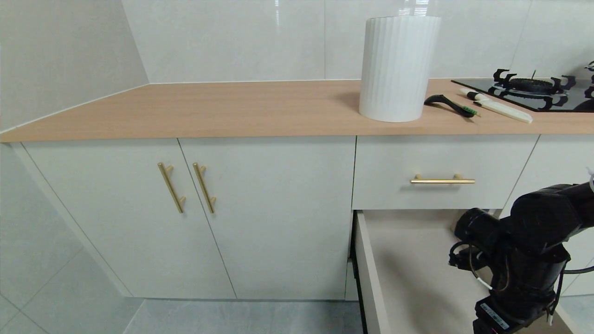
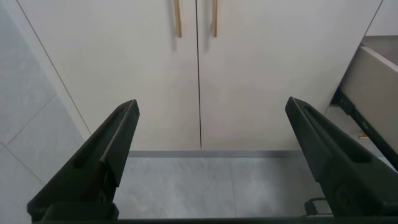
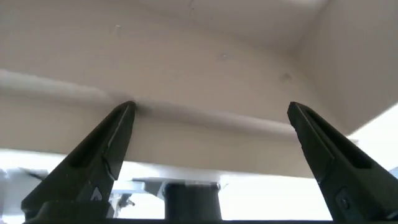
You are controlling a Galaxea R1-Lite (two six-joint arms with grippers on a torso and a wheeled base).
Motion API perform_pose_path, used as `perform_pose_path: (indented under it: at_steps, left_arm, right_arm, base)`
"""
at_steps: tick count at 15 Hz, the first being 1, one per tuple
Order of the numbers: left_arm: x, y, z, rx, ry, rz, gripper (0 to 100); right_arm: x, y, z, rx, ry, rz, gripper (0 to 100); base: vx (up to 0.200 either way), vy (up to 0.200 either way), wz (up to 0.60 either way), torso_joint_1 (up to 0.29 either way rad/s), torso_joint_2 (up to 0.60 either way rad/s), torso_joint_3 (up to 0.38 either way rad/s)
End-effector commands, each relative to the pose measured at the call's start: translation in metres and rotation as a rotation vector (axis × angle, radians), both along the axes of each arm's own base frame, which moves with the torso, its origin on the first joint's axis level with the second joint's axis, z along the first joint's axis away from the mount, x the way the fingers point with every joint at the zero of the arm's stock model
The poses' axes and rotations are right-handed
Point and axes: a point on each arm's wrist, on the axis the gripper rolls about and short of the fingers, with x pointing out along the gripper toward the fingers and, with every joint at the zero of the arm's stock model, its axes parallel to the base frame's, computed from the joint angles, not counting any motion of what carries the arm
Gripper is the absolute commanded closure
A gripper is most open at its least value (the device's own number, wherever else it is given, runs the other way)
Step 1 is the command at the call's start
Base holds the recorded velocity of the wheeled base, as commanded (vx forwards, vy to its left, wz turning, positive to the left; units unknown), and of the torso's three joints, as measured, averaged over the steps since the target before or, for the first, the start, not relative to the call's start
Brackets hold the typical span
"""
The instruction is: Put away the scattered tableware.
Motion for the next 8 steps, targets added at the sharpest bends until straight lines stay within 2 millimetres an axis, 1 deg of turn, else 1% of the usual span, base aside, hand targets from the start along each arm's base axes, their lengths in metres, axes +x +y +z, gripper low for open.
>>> perform_pose_path:
  at_steps: [1,2,4,7,8]
  left_arm:
    - [0.000,0.000,0.000,0.001,0.000,0.001,0]
    - [0.000,0.000,0.000,-0.001,0.000,0.001,0]
    - [0.000,0.000,0.000,0.001,0.000,0.001,0]
    - [0.000,0.000,0.000,-0.001,0.002,0.001,0]
    - [0.000,0.000,0.000,-0.001,0.000,0.001,0]
  right_arm:
    - [0.000,0.003,0.001,0.005,-0.009,0.006,0]
    - [0.003,0.003,0.005,0.015,-0.039,-0.002,0]
    - [0.005,0.003,0.028,0.078,-0.208,-0.077,0]
    - [-0.016,-0.006,0.082,0.193,-0.494,-0.106,0]
    - [-0.028,-0.015,0.104,0.232,-0.612,-0.122,0]
  base:
    - [0.000,0.000,0.00,0.000,0.00,0.000]
    - [0.000,0.000,0.00,0.000,0.00,0.000]
    - [0.000,0.000,0.00,0.000,0.00,0.000]
    - [0.000,0.000,0.00,0.000,0.00,0.000]
    - [0.000,0.000,0.00,0.000,0.00,0.000]
